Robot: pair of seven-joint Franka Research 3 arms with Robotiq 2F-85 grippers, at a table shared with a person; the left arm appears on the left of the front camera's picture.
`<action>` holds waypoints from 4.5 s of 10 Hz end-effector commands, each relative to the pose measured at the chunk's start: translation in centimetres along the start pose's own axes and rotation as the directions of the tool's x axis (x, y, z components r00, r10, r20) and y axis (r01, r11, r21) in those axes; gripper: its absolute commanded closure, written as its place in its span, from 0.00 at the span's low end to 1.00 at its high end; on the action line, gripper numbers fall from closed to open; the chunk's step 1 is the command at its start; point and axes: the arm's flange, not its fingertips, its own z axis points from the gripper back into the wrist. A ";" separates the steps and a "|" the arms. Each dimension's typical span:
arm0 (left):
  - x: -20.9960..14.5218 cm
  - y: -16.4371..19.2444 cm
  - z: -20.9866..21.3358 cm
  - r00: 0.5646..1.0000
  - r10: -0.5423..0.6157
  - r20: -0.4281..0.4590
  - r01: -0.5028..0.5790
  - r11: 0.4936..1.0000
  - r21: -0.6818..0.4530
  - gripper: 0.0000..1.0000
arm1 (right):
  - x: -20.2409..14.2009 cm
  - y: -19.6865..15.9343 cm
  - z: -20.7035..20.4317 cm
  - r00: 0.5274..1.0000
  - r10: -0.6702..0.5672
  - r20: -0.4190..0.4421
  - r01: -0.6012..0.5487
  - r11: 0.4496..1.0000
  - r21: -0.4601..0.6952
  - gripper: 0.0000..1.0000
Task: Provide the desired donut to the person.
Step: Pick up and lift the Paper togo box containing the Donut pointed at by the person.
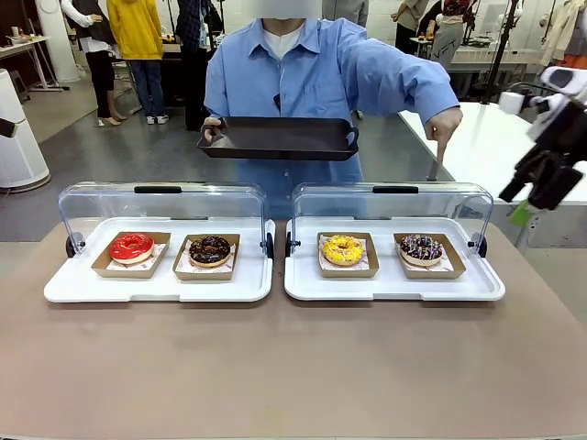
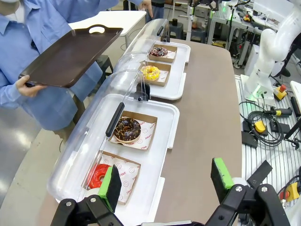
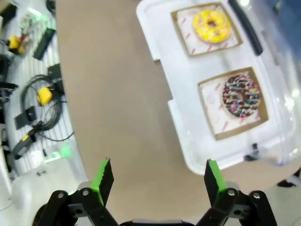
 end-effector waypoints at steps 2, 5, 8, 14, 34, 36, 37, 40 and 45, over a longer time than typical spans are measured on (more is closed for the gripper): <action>0.1 0.0 0.1 1.000 -0.002 0.004 0.002 1.000 0.000 0.00 | 0.6 -1.9 -4.6 0.997 0.072 0.026 -0.071 0.997 -0.018 0.00; 0.1 0.0 0.1 1.000 -0.002 0.004 0.002 1.000 0.000 0.00 | 1.2 -1.1 -6.6 0.985 0.173 0.018 -0.174 0.984 0.030 0.00; 0.1 0.0 0.1 1.000 -0.002 0.004 0.002 1.000 0.000 0.00 | 1.5 -1.2 -6.8 0.987 0.160 -0.015 -0.159 0.987 0.027 0.00; 0.1 0.0 0.1 1.000 -0.002 0.004 0.002 1.000 0.000 0.00 | 1.3 -1.1 -6.5 0.988 0.157 -0.011 -0.157 0.987 0.025 0.00; 0.1 0.0 0.1 1.000 -0.002 0.004 0.002 1.000 0.000 0.00 | 1.8 -3.7 -17.6 0.901 0.253 -0.352 -0.287 0.957 -0.049 0.00; 0.1 0.0 0.1 1.000 -0.002 0.004 0.002 1.000 0.000 0.00 | 1.5 -4.7 -17.9 0.915 0.249 -0.318 -0.282 0.958 -0.059 0.00; 0.1 0.0 0.1 1.000 -0.002 0.004 0.002 1.000 0.000 0.00 | 1.3 -4.9 -17.9 0.917 0.248 -0.312 -0.282 0.957 -0.069 0.00; 0.1 0.0 0.1 1.000 -0.002 0.004 0.002 1.000 0.000 0.00 | 0.9 -5.3 -17.8 0.922 0.241 -0.304 -0.284 0.953 -0.107 0.00; 0.1 0.0 0.1 1.000 -0.002 0.004 0.002 1.000 0.000 0.00 | -0.5 -6.6 -17.5 0.927 0.271 -0.260 -0.298 0.952 -0.067 0.00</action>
